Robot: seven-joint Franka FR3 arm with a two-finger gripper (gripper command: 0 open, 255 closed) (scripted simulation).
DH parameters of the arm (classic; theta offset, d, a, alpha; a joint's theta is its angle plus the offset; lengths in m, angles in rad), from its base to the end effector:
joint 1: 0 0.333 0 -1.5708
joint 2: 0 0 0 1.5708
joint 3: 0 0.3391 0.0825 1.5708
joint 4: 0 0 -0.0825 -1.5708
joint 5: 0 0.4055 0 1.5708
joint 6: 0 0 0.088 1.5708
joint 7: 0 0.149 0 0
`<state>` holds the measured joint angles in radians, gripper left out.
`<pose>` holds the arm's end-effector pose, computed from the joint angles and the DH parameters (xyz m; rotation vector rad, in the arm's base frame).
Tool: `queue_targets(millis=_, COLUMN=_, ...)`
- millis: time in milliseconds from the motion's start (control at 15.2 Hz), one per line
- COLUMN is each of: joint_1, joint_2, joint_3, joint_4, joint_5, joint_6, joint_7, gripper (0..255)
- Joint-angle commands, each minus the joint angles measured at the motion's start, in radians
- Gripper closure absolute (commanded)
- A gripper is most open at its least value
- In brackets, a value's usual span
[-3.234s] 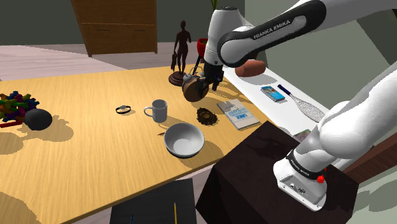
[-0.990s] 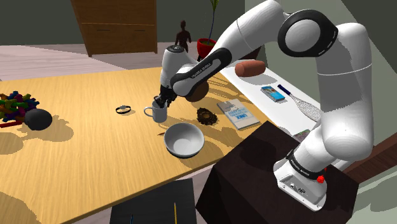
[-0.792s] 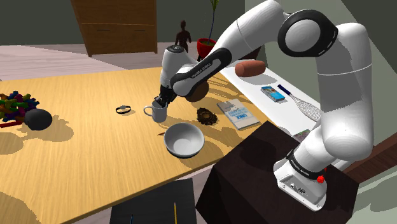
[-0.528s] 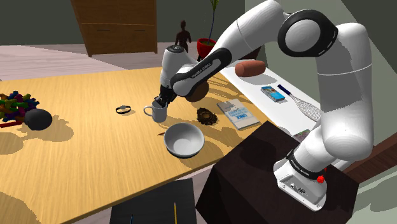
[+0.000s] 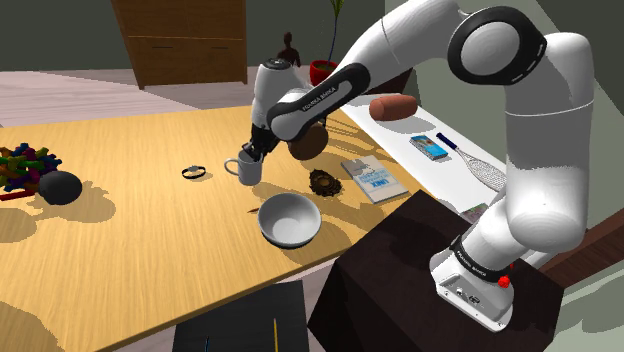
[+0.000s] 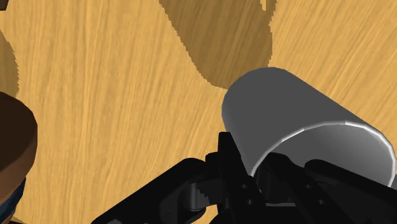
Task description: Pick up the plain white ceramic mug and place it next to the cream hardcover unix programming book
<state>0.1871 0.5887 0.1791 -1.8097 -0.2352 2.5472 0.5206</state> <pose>0.6594 0.2423 0.1980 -3.1059 0.0117 -0.2634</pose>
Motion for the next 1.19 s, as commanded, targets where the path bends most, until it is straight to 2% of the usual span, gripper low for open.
queue_targets(millis=0, joint_1=-0.003, joint_2=-0.025, joint_3=0.005, joint_4=-0.009, joint_5=0.006, joint_6=-0.016, joint_7=-0.003, gripper=255)
queue_targets(millis=1122, joint_1=-0.025, joint_2=-0.162, joint_3=0.039, joint_4=0.025, joint_5=0.056, joint_6=-0.185, joint_7=-0.042, gripper=255)
